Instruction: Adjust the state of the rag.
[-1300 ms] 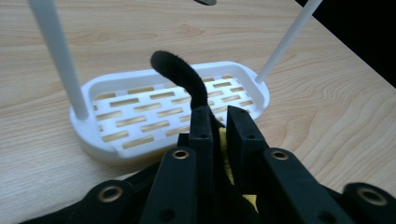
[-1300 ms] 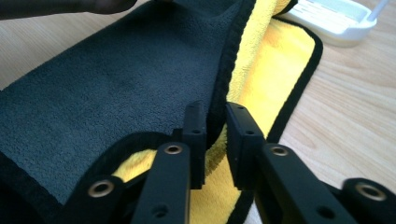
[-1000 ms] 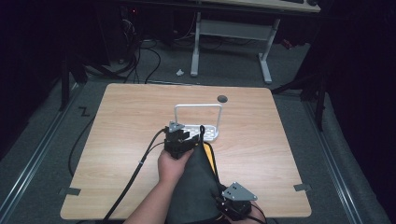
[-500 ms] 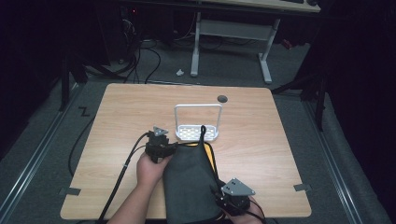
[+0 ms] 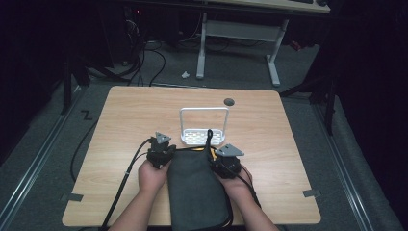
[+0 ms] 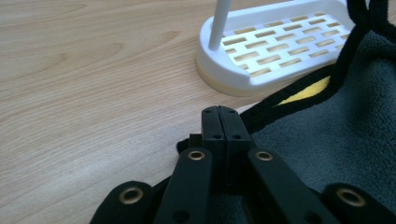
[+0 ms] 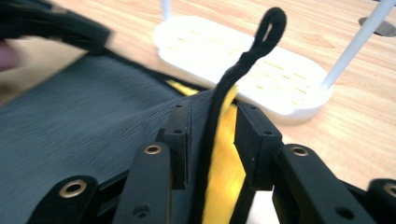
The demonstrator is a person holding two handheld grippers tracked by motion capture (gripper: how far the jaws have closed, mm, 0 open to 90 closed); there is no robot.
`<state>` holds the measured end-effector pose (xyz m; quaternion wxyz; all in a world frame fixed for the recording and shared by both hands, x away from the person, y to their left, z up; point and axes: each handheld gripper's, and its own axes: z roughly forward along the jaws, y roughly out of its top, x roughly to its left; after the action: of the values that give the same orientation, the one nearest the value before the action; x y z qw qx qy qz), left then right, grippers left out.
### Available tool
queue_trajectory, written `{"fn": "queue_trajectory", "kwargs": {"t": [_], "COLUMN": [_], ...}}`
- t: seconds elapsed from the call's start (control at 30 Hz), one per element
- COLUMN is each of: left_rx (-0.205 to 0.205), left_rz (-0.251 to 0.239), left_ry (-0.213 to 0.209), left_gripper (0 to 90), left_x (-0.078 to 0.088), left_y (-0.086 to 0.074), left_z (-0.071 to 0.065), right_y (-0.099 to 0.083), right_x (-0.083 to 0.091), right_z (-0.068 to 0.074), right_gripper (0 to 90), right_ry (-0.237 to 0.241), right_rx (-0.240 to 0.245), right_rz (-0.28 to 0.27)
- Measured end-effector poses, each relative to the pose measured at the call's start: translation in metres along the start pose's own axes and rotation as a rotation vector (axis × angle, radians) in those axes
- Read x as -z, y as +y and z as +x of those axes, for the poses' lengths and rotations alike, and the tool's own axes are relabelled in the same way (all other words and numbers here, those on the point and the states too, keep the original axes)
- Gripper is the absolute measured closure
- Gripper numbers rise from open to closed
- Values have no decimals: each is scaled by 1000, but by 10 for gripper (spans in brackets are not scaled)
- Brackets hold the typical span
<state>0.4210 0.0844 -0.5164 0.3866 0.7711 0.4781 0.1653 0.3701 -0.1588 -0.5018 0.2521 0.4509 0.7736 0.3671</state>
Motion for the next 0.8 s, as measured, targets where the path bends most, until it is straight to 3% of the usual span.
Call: {"fn": "queue_trajectory", "kwargs": {"t": [0.07, 0.17, 0.27, 0.37, 0.4, 0.47, 0.6, 0.67, 0.8], "left_rx": [9, 17, 49, 68, 77, 59, -17, -55, -53], "left_rz": [-5, -6, -29, -57, -59, -59, -1, -8, 12], "left_ry": [0, 3, 4, -24, -49, -79, -72, -56, -84], "left_gripper": [900, 900, 900, 886, 808, 752, 773, 775, 775], "left_x": [0, 0, 2, 7, 7, 8, 3, 4, 8], "left_y": [-2, -6, -11, -13, -13, -16, -23, -26, -28], "left_z": [4, 7, 9, 8, 6, -1, -16, -21, -25], "right_y": [-1, -8, -16, -19, -20, -22, -28, -31, -39], "right_x": [-8, -13, -18, -18, -18, -16, -10, -6, 5], "right_z": [-4, -14, -22, -24, -23, -22, -19, -18, -15], "right_gripper": [833, 834, 780, 780, 781, 783, 786, 786, 785], "right_ry": [-28, -45, -47, -36, -33, -31, -26, -24, -11], "right_rx": [13, -1, -10, -33, -31, -28, -23, -16, -5], "right_rz": [44, 99, 135, 121, 119, 112, 99, 96, 96]}}
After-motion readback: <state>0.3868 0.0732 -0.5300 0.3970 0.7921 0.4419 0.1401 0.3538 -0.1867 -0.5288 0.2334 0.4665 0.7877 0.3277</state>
